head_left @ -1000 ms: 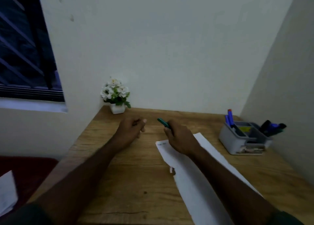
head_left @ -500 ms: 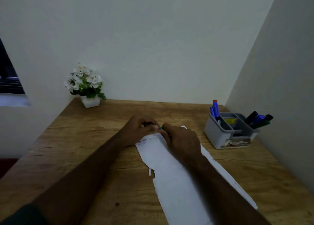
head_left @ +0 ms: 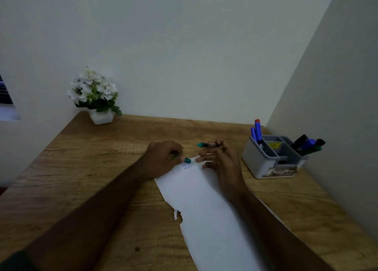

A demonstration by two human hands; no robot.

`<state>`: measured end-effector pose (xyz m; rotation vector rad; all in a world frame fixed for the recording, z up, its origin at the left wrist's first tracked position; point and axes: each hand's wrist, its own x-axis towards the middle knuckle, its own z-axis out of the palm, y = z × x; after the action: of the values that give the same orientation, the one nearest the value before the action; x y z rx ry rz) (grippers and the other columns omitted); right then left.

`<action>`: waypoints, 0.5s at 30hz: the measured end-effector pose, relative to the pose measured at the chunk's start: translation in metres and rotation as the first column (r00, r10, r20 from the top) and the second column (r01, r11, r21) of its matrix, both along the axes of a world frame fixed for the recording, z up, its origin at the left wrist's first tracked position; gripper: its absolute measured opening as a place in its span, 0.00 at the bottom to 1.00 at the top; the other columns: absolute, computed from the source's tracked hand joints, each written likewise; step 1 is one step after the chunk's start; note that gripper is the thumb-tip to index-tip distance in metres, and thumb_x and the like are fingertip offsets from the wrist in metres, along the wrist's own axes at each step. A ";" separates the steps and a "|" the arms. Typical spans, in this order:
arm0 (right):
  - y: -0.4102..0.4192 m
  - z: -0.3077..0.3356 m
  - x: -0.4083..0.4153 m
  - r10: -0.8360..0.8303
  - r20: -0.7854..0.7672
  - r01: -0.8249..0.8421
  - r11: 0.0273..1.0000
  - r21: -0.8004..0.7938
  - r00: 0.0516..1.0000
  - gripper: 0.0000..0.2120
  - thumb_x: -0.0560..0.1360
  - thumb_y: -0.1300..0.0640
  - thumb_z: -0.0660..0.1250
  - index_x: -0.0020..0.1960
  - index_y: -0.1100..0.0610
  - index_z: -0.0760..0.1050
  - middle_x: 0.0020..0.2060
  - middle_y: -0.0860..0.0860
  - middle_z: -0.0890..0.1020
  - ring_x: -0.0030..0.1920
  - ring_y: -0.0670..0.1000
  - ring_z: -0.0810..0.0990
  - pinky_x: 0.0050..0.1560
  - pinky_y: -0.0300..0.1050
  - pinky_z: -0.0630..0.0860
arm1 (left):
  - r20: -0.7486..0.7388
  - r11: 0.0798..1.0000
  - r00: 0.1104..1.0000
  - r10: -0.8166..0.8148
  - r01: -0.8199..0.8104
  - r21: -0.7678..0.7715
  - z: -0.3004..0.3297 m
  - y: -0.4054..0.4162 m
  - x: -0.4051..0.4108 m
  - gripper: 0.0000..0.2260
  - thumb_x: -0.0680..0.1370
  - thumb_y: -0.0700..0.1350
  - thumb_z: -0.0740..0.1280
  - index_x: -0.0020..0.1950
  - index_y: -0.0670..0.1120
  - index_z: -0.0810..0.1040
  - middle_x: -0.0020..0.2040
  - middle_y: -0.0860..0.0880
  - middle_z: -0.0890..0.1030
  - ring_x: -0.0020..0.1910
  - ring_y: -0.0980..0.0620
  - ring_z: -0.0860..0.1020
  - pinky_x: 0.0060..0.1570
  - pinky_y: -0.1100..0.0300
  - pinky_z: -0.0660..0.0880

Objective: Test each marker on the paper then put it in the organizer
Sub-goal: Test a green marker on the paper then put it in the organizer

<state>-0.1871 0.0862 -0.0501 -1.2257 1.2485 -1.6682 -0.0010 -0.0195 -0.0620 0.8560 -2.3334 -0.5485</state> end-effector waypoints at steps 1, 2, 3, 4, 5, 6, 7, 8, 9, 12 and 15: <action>0.002 -0.001 0.001 -0.003 -0.048 0.003 1.000 -0.011 0.999 0.10 0.74 0.71 0.60 0.54 0.62 0.71 0.43 0.61 0.84 0.41 0.60 0.84 0.37 0.50 0.75 | 0.005 1.000 1.000 -0.013 0.013 -0.002 -0.001 -0.001 0.001 0.06 0.73 0.49 0.72 0.48 0.48 0.81 0.47 0.53 0.83 0.50 0.54 0.80 0.57 0.49 0.74; 0.004 -0.002 0.002 -0.004 -0.110 0.000 0.999 -0.034 0.994 0.09 0.73 0.70 0.62 0.52 0.62 0.70 0.41 0.61 0.83 0.39 0.59 0.83 0.36 0.50 0.75 | 0.016 1.000 1.000 -0.024 0.024 0.003 -0.002 -0.002 0.003 0.09 0.72 0.51 0.73 0.49 0.49 0.81 0.48 0.55 0.83 0.51 0.55 0.80 0.59 0.50 0.73; 0.006 -0.003 0.003 -0.019 -0.182 0.008 0.998 -0.064 0.983 0.07 0.74 0.66 0.65 0.50 0.62 0.69 0.38 0.60 0.82 0.36 0.57 0.81 0.35 0.50 0.74 | 0.029 0.999 0.999 -0.029 0.029 0.013 -0.003 -0.002 0.003 0.12 0.70 0.54 0.74 0.51 0.51 0.80 0.49 0.57 0.82 0.52 0.57 0.79 0.61 0.50 0.72; 0.008 -0.005 0.004 -0.023 -0.228 0.003 0.996 -0.088 0.973 0.06 0.77 0.61 0.66 0.48 0.62 0.69 0.37 0.60 0.80 0.35 0.54 0.78 0.34 0.47 0.74 | 0.042 0.999 0.999 -0.030 0.029 0.026 -0.003 -0.003 0.003 0.16 0.69 0.58 0.74 0.53 0.53 0.80 0.51 0.58 0.81 0.52 0.59 0.78 0.63 0.49 0.71; 0.010 -0.005 0.005 -0.038 -0.250 0.018 0.997 -0.079 0.968 0.11 0.80 0.54 0.64 0.47 0.62 0.70 0.36 0.60 0.80 0.34 0.52 0.76 0.34 0.43 0.73 | 0.051 0.999 0.998 -0.025 0.023 0.042 -0.003 -0.004 0.003 0.18 0.68 0.61 0.73 0.55 0.56 0.79 0.52 0.60 0.81 0.53 0.60 0.78 0.64 0.49 0.70; 0.010 -0.002 0.005 -0.041 -0.245 0.036 0.999 -0.025 0.969 0.16 0.82 0.45 0.60 0.48 0.59 0.72 0.37 0.59 0.80 0.34 0.50 0.76 0.34 0.40 0.72 | 0.061 0.998 0.998 -0.019 0.015 0.060 -0.002 -0.004 0.002 0.21 0.67 0.63 0.71 0.56 0.57 0.78 0.53 0.61 0.81 0.54 0.61 0.77 0.66 0.49 0.69; 0.009 0.001 0.003 -0.040 -0.243 0.051 0.998 0.040 0.969 0.20 0.82 0.39 0.56 0.50 0.55 0.75 0.39 0.57 0.82 0.35 0.48 0.76 0.35 0.38 0.72 | 0.071 0.997 0.997 -0.013 0.008 0.073 -0.002 -0.005 0.002 0.23 0.66 0.65 0.70 0.58 0.58 0.78 0.55 0.61 0.81 0.55 0.61 0.77 0.67 0.48 0.68; 0.007 0.006 0.001 -0.023 -0.273 0.051 0.994 0.097 0.962 0.21 0.82 0.36 0.53 0.52 0.50 0.76 0.42 0.54 0.83 0.37 0.47 0.77 0.37 0.37 0.72 | 0.079 0.997 0.997 -0.008 0.002 0.082 -0.002 -0.006 0.002 0.23 0.67 0.65 0.70 0.59 0.58 0.77 0.56 0.61 0.81 0.56 0.60 0.77 0.67 0.48 0.67; 0.004 0.010 -0.002 -0.005 -0.335 0.049 0.991 0.124 0.942 0.20 0.83 0.37 0.52 0.54 0.49 0.77 0.44 0.52 0.83 0.39 0.45 0.78 0.39 0.37 0.72 | 0.079 0.996 0.997 -0.003 -0.004 0.090 -0.002 -0.006 0.001 0.24 0.67 0.64 0.71 0.60 0.58 0.78 0.57 0.60 0.81 0.57 0.60 0.77 0.68 0.48 0.67; -0.002 0.018 -0.007 -0.006 -0.427 0.058 0.992 0.109 0.904 0.14 0.84 0.50 0.58 0.49 0.55 0.80 0.42 0.50 0.84 0.40 0.40 0.80 0.39 0.34 0.71 | 0.073 0.994 0.997 0.016 -0.023 0.104 -0.002 -0.006 0.000 0.23 0.68 0.62 0.73 0.61 0.57 0.79 0.60 0.59 0.80 0.60 0.58 0.77 0.69 0.47 0.66; -0.002 0.011 -0.008 -0.022 -0.459 0.049 0.998 0.048 0.888 0.08 0.78 0.63 0.66 0.41 0.60 0.80 0.38 0.51 0.82 0.40 0.43 0.79 0.38 0.37 0.74 | 0.069 0.994 0.997 0.025 -0.032 0.105 -0.002 -0.005 0.001 0.22 0.69 0.61 0.74 0.61 0.57 0.79 0.61 0.59 0.80 0.60 0.58 0.76 0.69 0.46 0.66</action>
<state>-0.1949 0.0839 -0.0387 -1.6305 1.5940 -1.3945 -0.0001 -0.0249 -0.0635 0.9693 -2.3664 -0.6462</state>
